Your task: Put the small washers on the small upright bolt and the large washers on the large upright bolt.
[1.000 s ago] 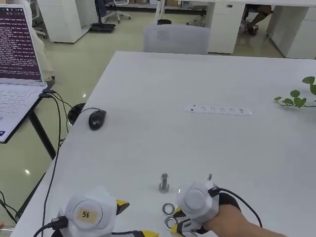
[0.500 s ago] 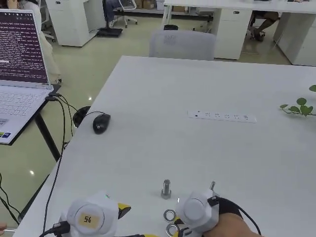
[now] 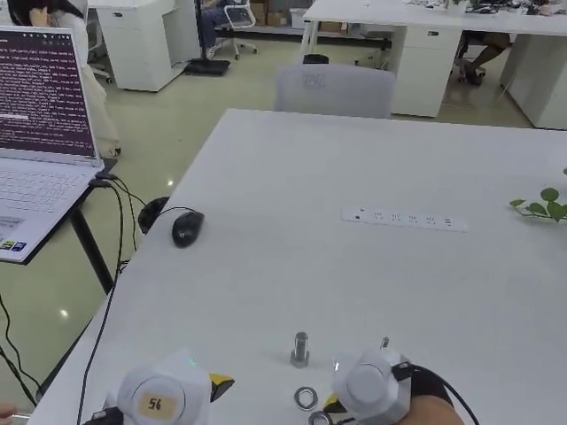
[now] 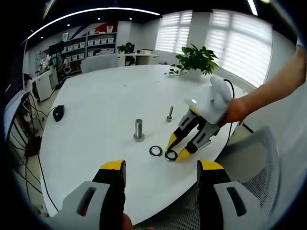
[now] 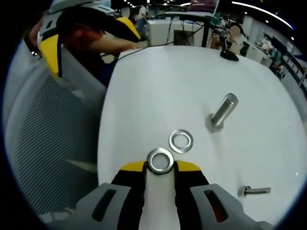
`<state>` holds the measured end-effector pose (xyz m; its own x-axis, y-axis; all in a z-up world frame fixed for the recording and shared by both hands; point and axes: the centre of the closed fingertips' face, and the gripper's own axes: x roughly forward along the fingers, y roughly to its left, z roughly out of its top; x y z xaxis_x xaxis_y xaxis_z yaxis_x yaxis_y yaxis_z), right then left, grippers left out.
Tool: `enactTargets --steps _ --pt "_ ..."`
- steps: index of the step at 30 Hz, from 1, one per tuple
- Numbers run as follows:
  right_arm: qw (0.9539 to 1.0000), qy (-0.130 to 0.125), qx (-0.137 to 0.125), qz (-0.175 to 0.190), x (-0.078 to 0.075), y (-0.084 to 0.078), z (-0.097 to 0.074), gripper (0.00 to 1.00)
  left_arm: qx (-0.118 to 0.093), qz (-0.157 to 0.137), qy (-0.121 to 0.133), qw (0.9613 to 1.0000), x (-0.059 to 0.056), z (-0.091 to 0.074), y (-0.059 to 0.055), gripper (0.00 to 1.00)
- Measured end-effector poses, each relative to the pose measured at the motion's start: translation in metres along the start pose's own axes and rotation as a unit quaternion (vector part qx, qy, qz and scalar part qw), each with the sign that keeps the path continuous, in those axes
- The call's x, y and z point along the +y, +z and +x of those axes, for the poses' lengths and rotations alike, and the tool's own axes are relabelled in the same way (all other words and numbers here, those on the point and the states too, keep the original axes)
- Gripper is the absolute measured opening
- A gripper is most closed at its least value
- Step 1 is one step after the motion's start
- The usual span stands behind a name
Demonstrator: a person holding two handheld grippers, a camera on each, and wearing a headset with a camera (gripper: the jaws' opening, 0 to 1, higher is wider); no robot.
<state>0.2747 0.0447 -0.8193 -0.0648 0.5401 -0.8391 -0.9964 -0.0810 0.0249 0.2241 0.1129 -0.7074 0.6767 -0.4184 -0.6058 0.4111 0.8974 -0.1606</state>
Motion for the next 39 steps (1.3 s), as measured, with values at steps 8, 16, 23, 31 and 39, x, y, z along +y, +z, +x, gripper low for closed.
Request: enactTargets --steps 8,16,23,31,39 --pt "1.0000 -0.003 0.000 -0.006 -0.005 0.001 -0.008 0.23 -0.002 -0.008 0.011 0.9999 0.005 -0.003 -0.001 0.60" --pt "0.9998 -0.017 0.001 -0.013 -0.027 0.017 -0.025 0.23 -0.002 -0.013 0.014 0.9998 0.008 -0.002 -0.003 0.60" --pt "0.9992 -0.030 -0.008 -0.025 -0.049 0.039 -0.039 0.23 -0.005 -0.016 0.016 0.9997 0.011 -0.002 -0.001 0.60" --pt "0.9980 -0.041 -0.018 -0.044 -0.072 0.070 -0.046 0.23 -0.007 -0.020 0.019 0.9996 0.015 -0.003 -0.002 0.60" --pt "0.9984 -0.035 -0.015 -0.040 -0.086 0.084 -0.035 0.23 -0.009 -0.023 0.022 0.9995 0.017 -0.004 -0.001 0.60"
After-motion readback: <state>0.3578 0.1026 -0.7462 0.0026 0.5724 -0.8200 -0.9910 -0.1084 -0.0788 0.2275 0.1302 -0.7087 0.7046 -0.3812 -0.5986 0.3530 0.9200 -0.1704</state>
